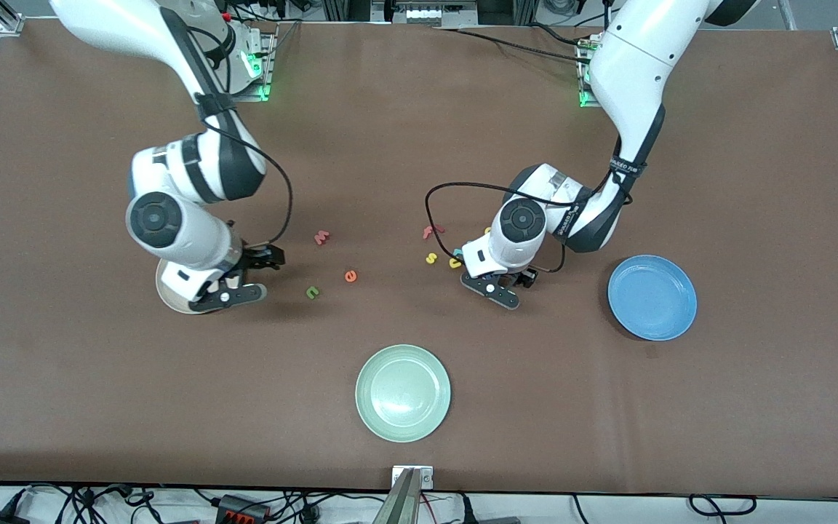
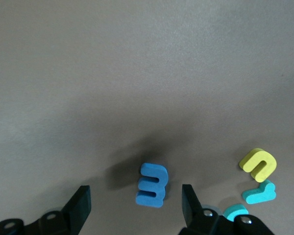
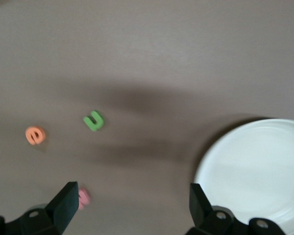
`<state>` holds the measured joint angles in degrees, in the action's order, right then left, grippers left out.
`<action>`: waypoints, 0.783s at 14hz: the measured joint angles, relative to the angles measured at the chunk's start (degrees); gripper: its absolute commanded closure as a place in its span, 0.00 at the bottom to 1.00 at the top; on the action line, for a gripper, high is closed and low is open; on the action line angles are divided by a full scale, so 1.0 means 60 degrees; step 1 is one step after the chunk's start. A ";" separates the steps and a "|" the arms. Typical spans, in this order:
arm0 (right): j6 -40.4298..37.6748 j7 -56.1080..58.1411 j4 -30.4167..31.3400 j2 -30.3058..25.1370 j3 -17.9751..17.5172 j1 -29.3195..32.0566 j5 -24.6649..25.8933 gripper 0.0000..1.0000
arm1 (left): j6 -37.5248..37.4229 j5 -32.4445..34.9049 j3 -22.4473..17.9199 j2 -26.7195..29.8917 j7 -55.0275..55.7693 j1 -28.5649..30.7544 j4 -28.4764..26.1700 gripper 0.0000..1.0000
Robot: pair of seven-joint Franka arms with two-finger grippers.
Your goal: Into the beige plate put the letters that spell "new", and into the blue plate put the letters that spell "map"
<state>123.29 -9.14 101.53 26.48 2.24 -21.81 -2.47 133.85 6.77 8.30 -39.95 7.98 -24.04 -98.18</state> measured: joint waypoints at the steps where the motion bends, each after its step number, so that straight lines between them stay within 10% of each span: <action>1: 0.0362 -0.0457 0.0233 0.0086 -0.0001 -0.0228 0.0000 0.00 | 0.0027 0.0000 0.0014 -0.0018 -0.0030 -0.0028 0.0000 0.44; 7: 0.1591 -0.1843 0.0592 0.0820 0.0009 -0.0750 -0.0548 0.00 | 0.0048 0.0001 0.0024 -0.0114 -0.0056 -0.0215 -0.0047 0.59; 11: 0.2162 -0.1851 0.0230 0.1282 0.0030 -0.0758 -0.0580 0.11 | 0.0147 0.0001 0.0018 -0.0116 -0.0056 -0.0211 -0.0042 0.90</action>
<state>136.27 -20.25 102.91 34.17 2.42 -26.36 -5.95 134.73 6.77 8.41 -40.65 7.65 -25.31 -98.43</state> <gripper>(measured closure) 0.044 0.731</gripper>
